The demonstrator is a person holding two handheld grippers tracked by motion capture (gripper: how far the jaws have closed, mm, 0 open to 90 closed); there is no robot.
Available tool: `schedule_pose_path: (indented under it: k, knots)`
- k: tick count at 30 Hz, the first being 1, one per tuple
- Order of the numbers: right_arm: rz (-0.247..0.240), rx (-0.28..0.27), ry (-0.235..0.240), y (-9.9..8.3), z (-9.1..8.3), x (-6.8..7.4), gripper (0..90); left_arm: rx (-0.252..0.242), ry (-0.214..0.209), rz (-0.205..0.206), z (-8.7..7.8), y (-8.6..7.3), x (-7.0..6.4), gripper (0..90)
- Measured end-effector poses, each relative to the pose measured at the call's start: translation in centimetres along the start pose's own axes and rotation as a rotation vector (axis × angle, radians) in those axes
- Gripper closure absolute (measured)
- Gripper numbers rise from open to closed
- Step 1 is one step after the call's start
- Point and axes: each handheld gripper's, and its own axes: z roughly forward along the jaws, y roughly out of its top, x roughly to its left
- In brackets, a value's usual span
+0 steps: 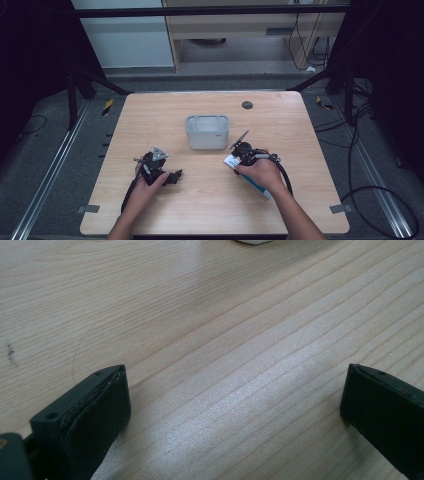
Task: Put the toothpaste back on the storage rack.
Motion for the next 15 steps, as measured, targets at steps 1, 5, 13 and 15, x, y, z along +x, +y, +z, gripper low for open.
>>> schedule_pose_path:
  k: [1,5,13,15]
  knots:
    - [0.001,0.004,0.002,0.05,0.0,0.0,55.7,0.0,0.0,0.0,0.0,0.0,0.0,0.0]
    - [0.0,0.008,0.0,0.12,0.03,-0.02,55.7,0.0,0.0,0.0,0.0,0.0,0.0,0.0]
    - [0.007,0.018,0.0,0.2,0.06,-0.03,56.2,0.0,0.0,0.0,0.0,0.0,0.0,0.0]
    - [0.005,0.022,-0.002,0.25,0.05,-0.03,56.7,0.0,0.0,-0.001,0.0,0.0,0.0,0.0]
